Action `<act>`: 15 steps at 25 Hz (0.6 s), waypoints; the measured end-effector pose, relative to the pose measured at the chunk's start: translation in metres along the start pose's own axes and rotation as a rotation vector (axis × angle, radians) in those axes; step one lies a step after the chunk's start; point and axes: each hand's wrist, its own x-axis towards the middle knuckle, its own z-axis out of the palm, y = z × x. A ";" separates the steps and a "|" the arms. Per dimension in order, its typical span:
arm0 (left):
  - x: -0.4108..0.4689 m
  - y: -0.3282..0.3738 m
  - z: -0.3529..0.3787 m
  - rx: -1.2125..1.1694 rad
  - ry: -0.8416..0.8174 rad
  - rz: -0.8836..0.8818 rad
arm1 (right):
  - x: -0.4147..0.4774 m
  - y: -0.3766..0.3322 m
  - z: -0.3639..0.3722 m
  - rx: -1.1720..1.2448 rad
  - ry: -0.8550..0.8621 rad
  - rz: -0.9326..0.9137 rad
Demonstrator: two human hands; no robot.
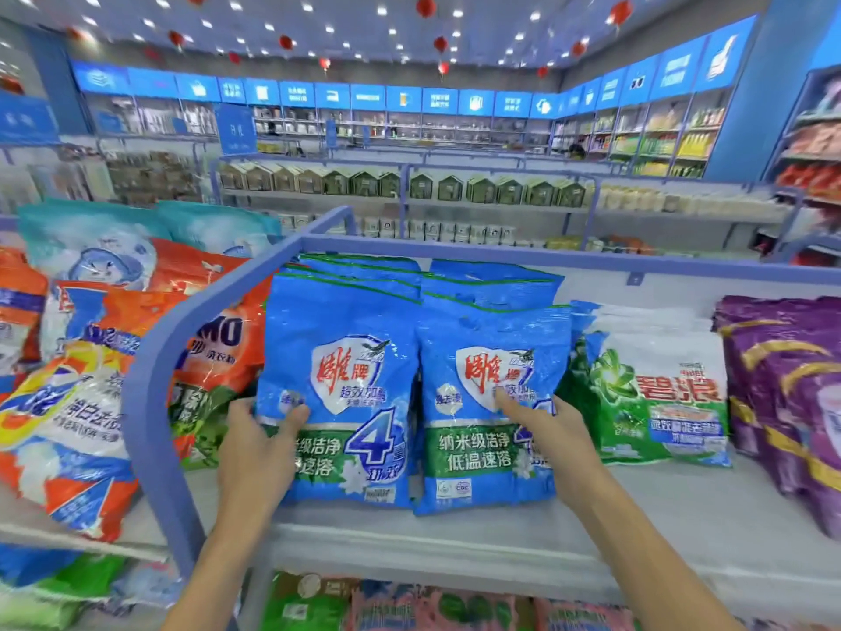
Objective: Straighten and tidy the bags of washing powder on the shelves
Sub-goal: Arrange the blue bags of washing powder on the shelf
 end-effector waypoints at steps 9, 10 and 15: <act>-0.030 0.002 0.004 0.316 -0.081 0.360 | -0.006 -0.007 -0.010 -0.429 0.173 -0.241; -0.033 0.003 0.000 0.295 -0.205 0.415 | -0.014 -0.004 -0.007 -0.528 0.213 -0.375; -0.031 -0.005 -0.008 0.670 -0.604 0.520 | -0.046 0.016 0.010 -1.186 -0.201 -0.602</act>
